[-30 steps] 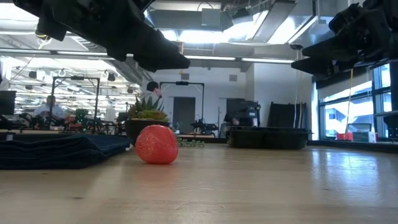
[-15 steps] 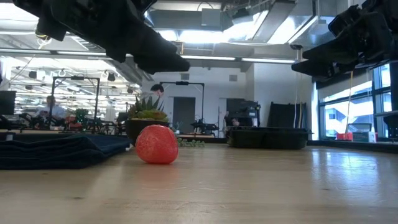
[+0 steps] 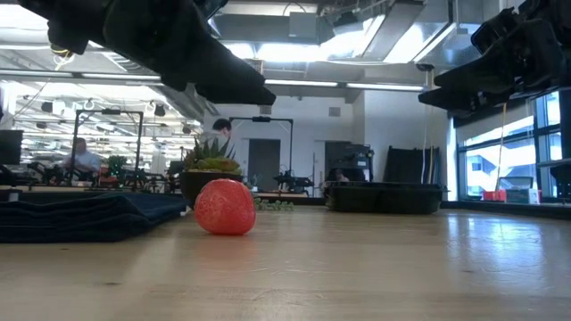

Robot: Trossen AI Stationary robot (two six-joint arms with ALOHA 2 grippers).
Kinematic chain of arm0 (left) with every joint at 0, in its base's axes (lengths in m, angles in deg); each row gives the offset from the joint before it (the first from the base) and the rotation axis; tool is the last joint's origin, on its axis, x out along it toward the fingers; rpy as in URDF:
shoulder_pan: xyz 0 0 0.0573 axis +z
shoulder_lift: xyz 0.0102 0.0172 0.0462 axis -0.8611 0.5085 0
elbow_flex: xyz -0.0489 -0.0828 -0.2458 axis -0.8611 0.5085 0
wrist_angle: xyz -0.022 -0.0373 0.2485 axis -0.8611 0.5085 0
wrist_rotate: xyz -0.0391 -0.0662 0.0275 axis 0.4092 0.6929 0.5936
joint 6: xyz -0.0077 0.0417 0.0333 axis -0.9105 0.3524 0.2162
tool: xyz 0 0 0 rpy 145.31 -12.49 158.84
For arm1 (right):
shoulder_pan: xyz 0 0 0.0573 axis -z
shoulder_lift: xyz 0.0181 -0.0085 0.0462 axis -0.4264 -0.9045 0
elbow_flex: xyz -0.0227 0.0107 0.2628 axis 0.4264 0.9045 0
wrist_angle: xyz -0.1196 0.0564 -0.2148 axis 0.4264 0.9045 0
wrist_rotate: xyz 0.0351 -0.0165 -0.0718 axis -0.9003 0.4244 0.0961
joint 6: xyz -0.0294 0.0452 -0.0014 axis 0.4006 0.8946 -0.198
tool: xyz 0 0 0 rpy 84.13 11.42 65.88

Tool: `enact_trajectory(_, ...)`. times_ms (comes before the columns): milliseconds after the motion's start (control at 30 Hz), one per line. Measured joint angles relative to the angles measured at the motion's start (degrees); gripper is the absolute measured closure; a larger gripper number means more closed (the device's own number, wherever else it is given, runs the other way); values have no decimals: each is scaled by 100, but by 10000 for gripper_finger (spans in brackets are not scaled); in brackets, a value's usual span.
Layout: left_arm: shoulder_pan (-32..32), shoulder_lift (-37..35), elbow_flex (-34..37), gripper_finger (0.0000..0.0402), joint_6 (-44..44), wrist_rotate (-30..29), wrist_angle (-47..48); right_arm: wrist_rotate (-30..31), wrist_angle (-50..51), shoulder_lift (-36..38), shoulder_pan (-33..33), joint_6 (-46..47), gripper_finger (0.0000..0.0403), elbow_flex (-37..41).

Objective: Pick and placing Produce into tupperware
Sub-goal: Put the strawberry into the black container

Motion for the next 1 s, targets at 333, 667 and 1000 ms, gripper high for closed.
enact_trajectory(333, -2, 0, 0, 86, -686, 1, 5, 2, 112, 0, 0, 0, 97, 0)
enact_trajectory(667, -201, -2, -2, 50, 175, -6, 48, 2, 214, 0, -2, 15, 97, -2)
enact_trajectory(1000, -437, -4, -2, 51, -59, 73, 48, 2, 212, 0, 0, 11, 97, -2)
